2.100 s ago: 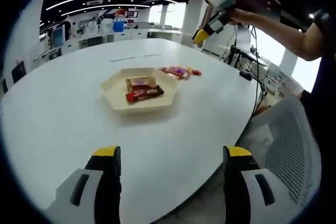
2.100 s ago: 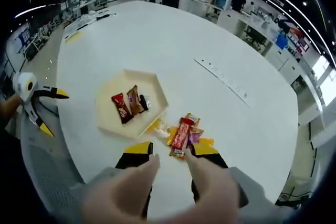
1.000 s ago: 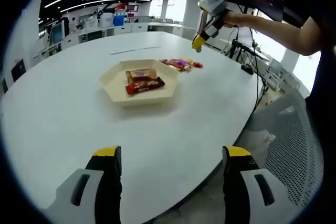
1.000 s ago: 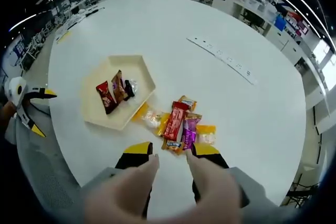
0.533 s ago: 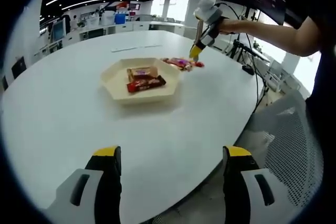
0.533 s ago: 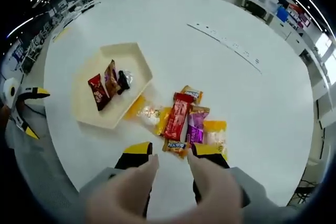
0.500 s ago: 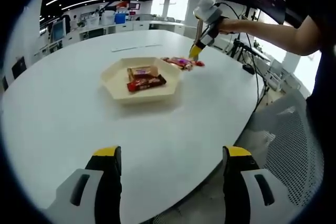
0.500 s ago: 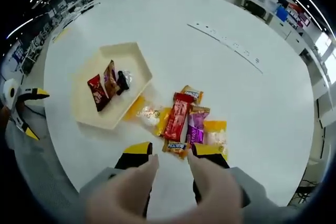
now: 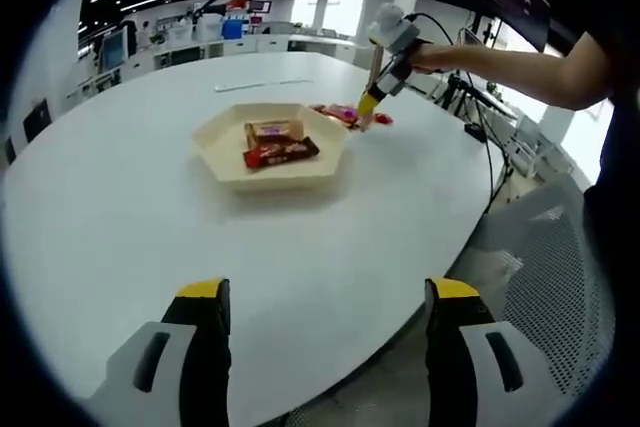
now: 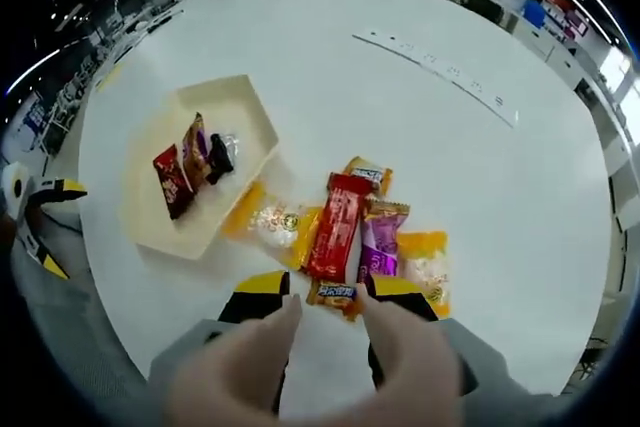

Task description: Place the target food into the container with the food tongs after gripping and lifting it, then release it inside without dropping or visibly crushing the food.

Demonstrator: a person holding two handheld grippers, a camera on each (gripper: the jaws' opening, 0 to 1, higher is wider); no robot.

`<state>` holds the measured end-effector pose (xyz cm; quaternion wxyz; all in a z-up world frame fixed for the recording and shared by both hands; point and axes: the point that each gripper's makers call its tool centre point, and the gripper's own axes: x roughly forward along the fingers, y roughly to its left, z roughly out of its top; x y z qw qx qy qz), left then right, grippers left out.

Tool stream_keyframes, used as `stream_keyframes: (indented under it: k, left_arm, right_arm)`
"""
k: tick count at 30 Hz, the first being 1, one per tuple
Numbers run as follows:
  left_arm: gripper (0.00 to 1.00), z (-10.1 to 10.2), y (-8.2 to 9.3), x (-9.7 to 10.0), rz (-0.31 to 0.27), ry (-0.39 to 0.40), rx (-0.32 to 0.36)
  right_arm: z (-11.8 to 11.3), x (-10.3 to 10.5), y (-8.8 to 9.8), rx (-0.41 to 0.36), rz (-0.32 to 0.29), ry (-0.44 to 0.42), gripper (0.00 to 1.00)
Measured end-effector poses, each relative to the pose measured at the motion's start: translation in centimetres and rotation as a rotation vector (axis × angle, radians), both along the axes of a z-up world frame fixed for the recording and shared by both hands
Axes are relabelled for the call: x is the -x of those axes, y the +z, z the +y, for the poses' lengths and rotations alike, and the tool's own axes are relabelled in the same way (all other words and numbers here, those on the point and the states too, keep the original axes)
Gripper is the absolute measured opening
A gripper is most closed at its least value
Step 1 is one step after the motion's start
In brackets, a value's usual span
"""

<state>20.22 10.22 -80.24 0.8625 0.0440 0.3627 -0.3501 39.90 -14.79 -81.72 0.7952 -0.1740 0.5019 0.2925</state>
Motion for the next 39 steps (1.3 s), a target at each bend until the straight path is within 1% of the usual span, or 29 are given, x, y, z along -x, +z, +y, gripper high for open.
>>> stream_keyframes:
  k: [7, 11, 17, 22, 27, 35, 39]
  left_arm:
    - [0.77, 0.1, -0.1, 0.0, 0.007, 0.006, -0.003]
    - [0.77, 0.2, -0.2, 0.0, 0.009, 0.011, -0.003]
    - [0.77, 0.1, -0.3, 0.0, 0.015, 0.011, -0.006]
    - [0.77, 0.2, -0.3, 0.0, 0.017, 0.012, -0.007]
    - [0.77, 0.2, -0.4, 0.1, 0.017, 0.008, -0.009]
    - [0.76, 0.2, -0.3, 0.1, 0.015, 0.005, -0.008]
    - [0.76, 0.2, -0.3, 0.1, 0.014, 0.006, -0.008]
  right_arm:
    - [0.2, -0.5, -0.8, -0.007, 0.013, -0.009, 0.3]
    - [0.2, -0.1, -1.6, 0.004, 0.024, 0.0, 0.29]
    - [0.2, -0.3, -1.5, -0.008, 0.023, -0.009, 0.28]
    - [0.1, -0.4, -1.6, 0.027, -0.004, 0.02, 0.24]
    - [0.0, -0.5, -1.6, 0.035, -0.009, 0.021, 0.23]
    - [0.2, -0.3, -1.5, 0.013, -0.006, 0.023, 0.21]
    - [0.0, -0.1, -1.3, 0.019, -0.009, 0.025, 0.21]
